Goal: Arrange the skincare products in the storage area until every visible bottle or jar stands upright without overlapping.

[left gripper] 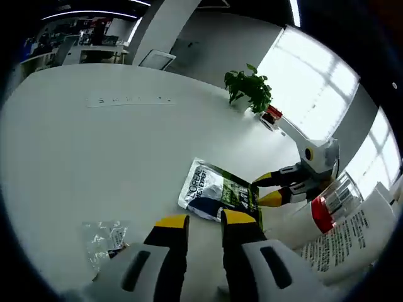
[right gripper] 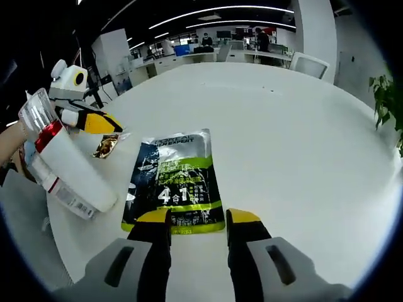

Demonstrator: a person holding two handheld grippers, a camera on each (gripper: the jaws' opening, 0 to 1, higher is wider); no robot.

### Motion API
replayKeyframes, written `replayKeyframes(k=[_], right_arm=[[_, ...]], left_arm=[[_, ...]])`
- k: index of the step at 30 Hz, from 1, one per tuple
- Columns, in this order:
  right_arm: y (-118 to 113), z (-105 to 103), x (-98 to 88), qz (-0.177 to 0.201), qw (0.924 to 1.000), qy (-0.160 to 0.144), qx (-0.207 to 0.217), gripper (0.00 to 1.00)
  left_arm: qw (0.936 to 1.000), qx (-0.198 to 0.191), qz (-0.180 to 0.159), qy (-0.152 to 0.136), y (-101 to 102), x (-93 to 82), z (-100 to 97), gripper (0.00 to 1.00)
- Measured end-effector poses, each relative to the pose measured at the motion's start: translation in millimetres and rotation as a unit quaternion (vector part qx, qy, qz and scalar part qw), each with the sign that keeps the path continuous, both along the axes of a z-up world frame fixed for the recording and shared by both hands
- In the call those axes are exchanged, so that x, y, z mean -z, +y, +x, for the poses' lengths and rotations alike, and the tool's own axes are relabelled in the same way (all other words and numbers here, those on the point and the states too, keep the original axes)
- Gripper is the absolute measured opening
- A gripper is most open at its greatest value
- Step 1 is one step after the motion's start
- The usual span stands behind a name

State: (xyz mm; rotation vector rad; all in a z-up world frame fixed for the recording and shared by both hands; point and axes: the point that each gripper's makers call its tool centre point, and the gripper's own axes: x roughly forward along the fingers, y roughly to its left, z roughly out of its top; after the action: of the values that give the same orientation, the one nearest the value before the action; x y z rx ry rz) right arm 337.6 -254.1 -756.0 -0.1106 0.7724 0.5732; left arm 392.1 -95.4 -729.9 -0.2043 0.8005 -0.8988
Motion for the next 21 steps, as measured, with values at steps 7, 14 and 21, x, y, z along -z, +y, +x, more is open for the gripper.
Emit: replayKeyframes(k=[7,14,21], right_arm=[[5,6,0.5,0.000,0.9999,-0.003,-0.011,0.34],[8,13,1.2,0.015,0.9999,-0.004,-0.007,0.32],[16,10,0.7,0.027,0.9995,-0.004,-0.019,0.25]], left_arm=[[0.9993,0.006,-0.004,0.037,-14,11.0,-21.0,0.17],[0.9975,0.004,-0.024,0.066,-20,19.8,-27.9,0.19],[0.9966,-0.003,-0.044,0.070,-35,15.6,-33.1,0.18]])
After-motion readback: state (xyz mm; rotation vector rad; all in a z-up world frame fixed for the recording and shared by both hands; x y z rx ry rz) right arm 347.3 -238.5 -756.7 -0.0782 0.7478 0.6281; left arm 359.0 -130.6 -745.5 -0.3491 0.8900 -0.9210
